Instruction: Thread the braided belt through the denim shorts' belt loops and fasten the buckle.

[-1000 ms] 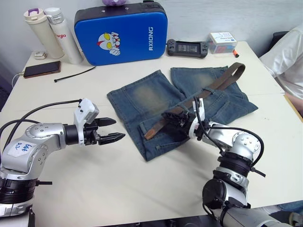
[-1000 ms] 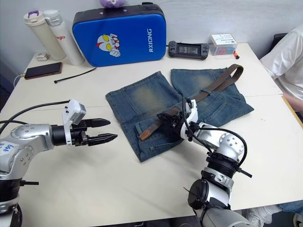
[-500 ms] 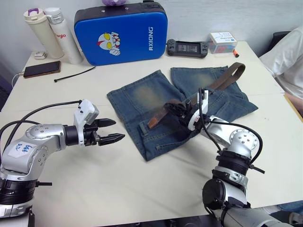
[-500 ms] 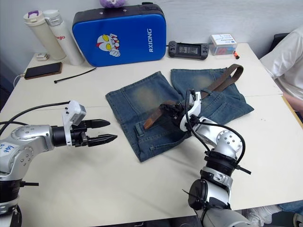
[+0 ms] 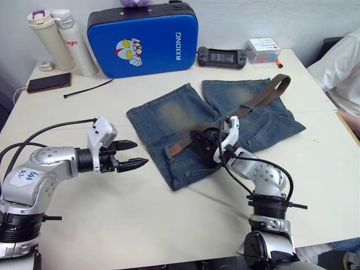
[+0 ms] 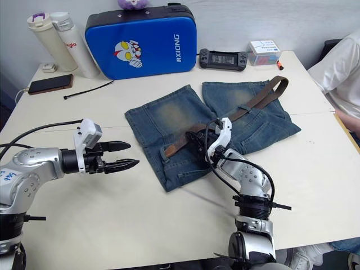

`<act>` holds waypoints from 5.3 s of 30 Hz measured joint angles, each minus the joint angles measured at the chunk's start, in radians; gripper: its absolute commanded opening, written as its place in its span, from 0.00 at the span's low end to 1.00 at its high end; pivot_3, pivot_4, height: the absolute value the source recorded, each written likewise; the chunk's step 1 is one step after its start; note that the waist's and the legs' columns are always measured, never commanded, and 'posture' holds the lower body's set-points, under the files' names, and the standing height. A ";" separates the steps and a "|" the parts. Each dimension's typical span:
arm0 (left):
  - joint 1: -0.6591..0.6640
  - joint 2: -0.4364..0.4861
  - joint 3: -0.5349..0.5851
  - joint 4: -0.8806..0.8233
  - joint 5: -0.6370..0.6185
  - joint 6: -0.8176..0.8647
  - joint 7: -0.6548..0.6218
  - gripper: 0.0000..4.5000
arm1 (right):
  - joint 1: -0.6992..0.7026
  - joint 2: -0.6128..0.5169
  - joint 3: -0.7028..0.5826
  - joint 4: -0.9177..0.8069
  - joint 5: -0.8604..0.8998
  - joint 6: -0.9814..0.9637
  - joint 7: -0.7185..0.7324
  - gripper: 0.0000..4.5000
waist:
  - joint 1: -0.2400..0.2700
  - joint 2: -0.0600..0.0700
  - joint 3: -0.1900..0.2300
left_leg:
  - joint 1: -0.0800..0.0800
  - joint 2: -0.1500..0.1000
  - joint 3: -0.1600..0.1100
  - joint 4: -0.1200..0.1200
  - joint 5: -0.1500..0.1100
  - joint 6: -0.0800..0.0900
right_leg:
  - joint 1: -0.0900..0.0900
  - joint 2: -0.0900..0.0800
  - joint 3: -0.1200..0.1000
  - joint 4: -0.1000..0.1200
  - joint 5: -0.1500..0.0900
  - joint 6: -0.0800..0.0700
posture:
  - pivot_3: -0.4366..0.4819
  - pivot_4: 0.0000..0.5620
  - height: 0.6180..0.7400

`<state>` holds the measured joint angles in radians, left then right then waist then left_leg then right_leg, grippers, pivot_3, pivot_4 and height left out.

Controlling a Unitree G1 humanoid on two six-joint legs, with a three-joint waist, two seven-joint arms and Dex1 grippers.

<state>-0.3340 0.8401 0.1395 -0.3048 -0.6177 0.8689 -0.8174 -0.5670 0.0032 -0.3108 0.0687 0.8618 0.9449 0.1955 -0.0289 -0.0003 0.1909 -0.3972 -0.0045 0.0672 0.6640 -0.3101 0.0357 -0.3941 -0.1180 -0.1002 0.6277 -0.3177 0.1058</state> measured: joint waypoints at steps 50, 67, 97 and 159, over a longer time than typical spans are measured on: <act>-0.017 0.002 -0.014 -0.028 -0.001 0.031 0.016 0.91 | 0.026 0.031 0.298 -0.076 -0.217 0.059 0.105 0.60 | -0.006 -0.003 -0.002 | 0.004 0.006 0.000 -0.001 -0.002 -0.005 | 0.001 0.002 0.002 0.002 0.000 0.000 | 0.48 0.27 0.87; -0.073 -0.022 -0.074 0.046 0.029 -0.019 0.007 0.91 | -0.038 0.135 -0.177 -0.066 0.238 0.231 -0.346 0.83 | 0.000 -0.003 -0.002 | 0.004 0.003 0.000 0.000 -0.001 -0.004 | 0.001 0.002 0.008 0.002 0.000 -0.001 | 0.48 0.27 0.87; 0.049 0.031 0.001 -0.014 0.032 0.024 0.009 0.91 | 0.008 -0.098 0.200 -0.177 0.151 0.318 -0.064 0.95 | -0.010 -0.003 -0.002 | 0.001 0.003 0.000 -0.001 -0.002 -0.004 | -0.002 0.002 0.018 0.000 0.000 -0.001 | 0.48 0.27 0.87; 0.507 -0.118 0.034 -0.075 0.673 -0.794 0.237 0.00 | -0.211 -0.723 0.546 -0.349 -0.293 0.122 0.664 0.96 | 0.021 -0.003 -0.002 | -0.003 0.001 0.001 0.003 -0.002 0.001 | -0.001 -0.012 -0.007 -0.002 0.000 -0.001 | 0.48 0.27 0.87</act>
<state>0.1731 0.7222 0.1733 -0.3799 0.0551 0.0754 -0.5803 -0.7775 -0.7195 0.2356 -0.2800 0.5691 1.0667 0.8591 -0.0083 -0.0031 0.1893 -0.4003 -0.0039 0.0678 0.6672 -0.3119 0.0363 -0.3952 -0.1298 -0.1076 0.6253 -0.3179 0.1052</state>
